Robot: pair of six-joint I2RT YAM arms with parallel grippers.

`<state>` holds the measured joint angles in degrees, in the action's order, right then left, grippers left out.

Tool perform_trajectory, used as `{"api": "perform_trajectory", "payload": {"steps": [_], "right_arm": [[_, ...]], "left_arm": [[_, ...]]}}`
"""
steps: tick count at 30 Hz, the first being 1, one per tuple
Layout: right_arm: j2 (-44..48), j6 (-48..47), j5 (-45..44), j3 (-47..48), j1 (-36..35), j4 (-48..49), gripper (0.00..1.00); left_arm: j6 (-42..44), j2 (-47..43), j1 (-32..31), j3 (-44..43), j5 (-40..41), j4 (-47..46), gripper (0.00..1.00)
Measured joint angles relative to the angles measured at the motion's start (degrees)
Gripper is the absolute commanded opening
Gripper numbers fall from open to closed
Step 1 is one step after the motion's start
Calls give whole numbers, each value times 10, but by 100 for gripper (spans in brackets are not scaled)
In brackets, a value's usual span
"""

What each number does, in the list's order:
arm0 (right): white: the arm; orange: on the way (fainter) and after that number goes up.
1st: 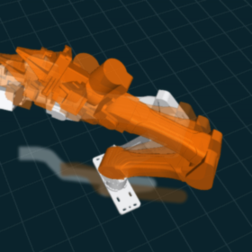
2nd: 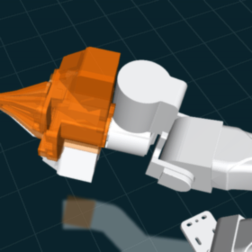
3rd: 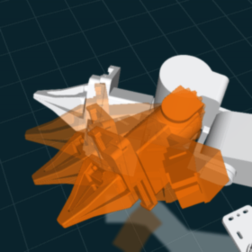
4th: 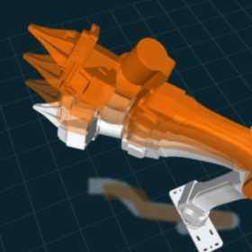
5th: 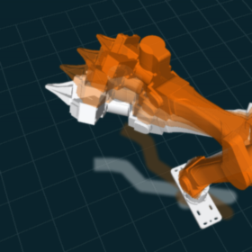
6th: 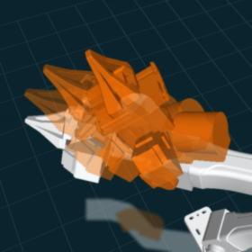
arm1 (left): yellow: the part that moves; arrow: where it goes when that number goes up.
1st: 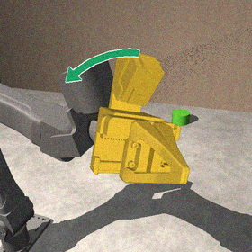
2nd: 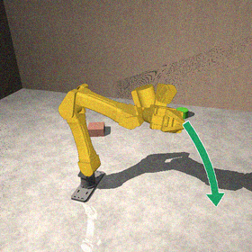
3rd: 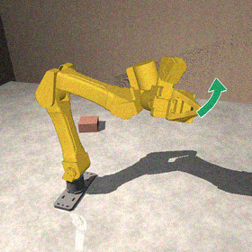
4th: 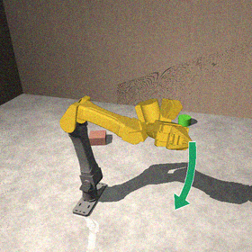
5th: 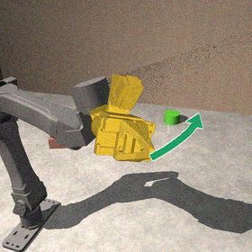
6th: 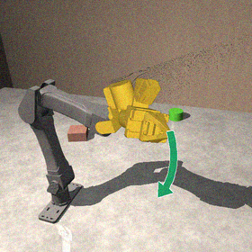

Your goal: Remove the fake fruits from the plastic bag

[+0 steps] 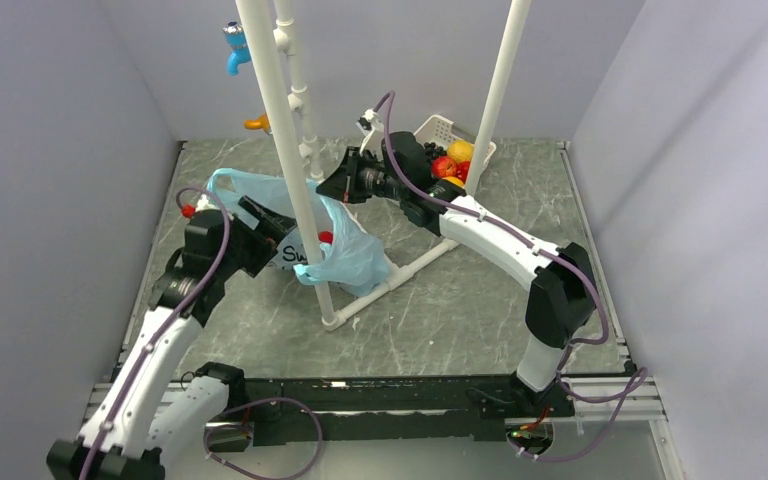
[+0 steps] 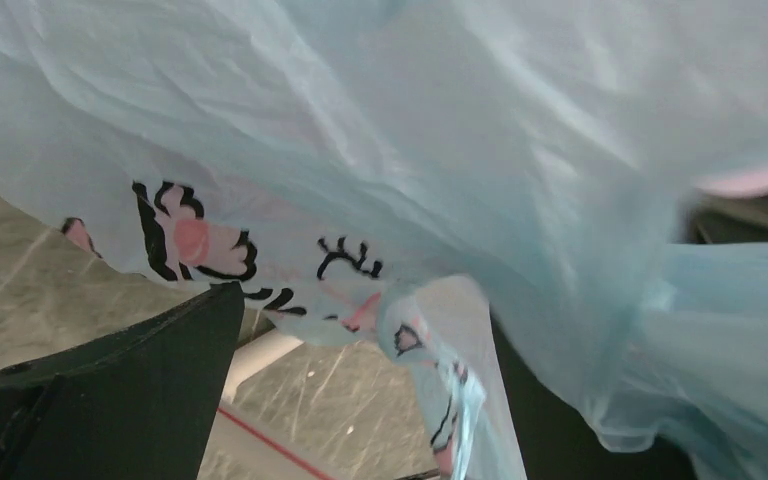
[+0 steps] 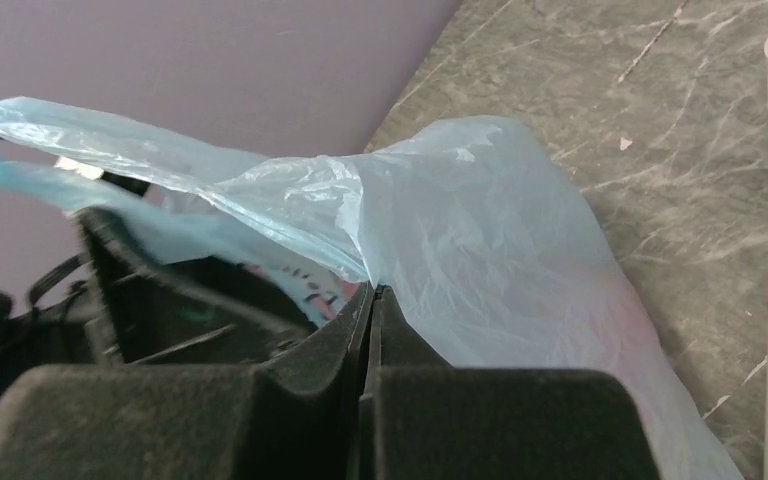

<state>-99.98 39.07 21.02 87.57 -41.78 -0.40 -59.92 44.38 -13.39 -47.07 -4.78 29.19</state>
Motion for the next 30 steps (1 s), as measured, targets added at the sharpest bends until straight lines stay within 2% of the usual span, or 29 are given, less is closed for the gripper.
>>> {"api": "perform_trajectory", "payload": {"steps": [3,5,8,9,11,12,14,17,20,23,24,26,28,30], "right_arm": [[0,-1,0,0,0,1,0],[0,-3,0,0,0,1,0],[0,-6,2,1,1,0,0],[0,-6,5,3,3,1,0],[-1,-4,16,9,9,1,0],[-2,-2,21,14,14,1,0],[-7,3,37,34,28,5,0],[-28,6,54,79,51,7,0],[-81,-12,77,173,70,-21,0],[-146,-53,94,276,80,-80,1],[-167,-67,99,309,81,-104,6],[-202,-96,111,354,80,-148,26],[-212,-116,108,358,76,-190,42],[-212,-132,100,353,69,-228,54]], "left_arm": [[-33,51,-1,0,3,-25,96],[-46,84,-2,1,8,-35,87],[-48,97,-3,18,30,-46,55],[-47,94,-3,28,41,-48,48],[-36,81,-3,63,68,-54,21],[-35,73,-3,79,78,-55,14],[-24,55,1,111,92,-50,8],[-7,15,7,137,103,-19,5],[15,-61,9,137,118,20,0],[29,-145,9,136,130,53,0],[32,-171,9,137,131,59,0],[32,-206,9,153,120,42,0],[31,-215,9,182,101,20,0],[30,-203,9,219,75,3,4]]}}
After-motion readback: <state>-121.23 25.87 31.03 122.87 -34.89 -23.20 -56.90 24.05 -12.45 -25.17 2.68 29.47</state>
